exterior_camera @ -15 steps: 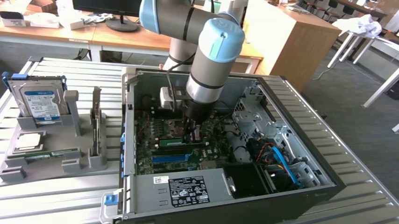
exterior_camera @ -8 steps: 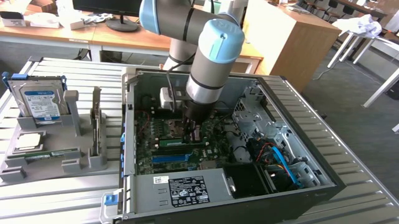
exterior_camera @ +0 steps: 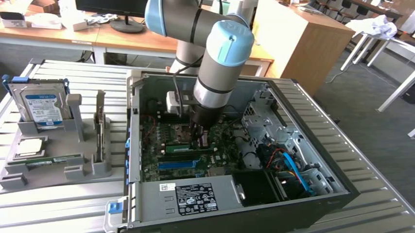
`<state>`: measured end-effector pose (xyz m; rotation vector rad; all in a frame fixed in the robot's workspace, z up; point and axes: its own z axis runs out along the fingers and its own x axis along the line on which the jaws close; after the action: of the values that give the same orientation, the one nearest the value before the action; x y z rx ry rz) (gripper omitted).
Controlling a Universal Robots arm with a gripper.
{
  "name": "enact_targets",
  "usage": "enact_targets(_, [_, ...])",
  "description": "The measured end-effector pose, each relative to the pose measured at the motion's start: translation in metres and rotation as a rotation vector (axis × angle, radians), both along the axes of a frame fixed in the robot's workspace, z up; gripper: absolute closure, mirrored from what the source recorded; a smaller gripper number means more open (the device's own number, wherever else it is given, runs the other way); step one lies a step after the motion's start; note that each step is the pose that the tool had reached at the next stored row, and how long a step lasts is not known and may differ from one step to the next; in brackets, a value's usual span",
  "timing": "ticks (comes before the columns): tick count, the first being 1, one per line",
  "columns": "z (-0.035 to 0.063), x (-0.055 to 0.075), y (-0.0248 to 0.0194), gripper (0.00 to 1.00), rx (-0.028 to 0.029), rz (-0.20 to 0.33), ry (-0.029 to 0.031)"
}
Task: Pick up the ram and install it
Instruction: 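Insert the ram into the slot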
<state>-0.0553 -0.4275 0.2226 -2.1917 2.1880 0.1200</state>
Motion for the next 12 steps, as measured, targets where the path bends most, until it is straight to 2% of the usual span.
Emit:
enact_targets(1, [0.0000,0.000,0.0000,0.87,-0.0001,0.000,-0.0001])
enact_targets(2, [0.0000,0.000,0.0000,0.81,-0.0001,0.000,-0.0003])
enact_targets(6, [0.0004,0.000,-0.0001,0.81,-0.0004,0.000,-0.0001])
enact_targets(12, [0.0173,0.000,0.0000,0.81,0.0002,-0.002,-0.0002])
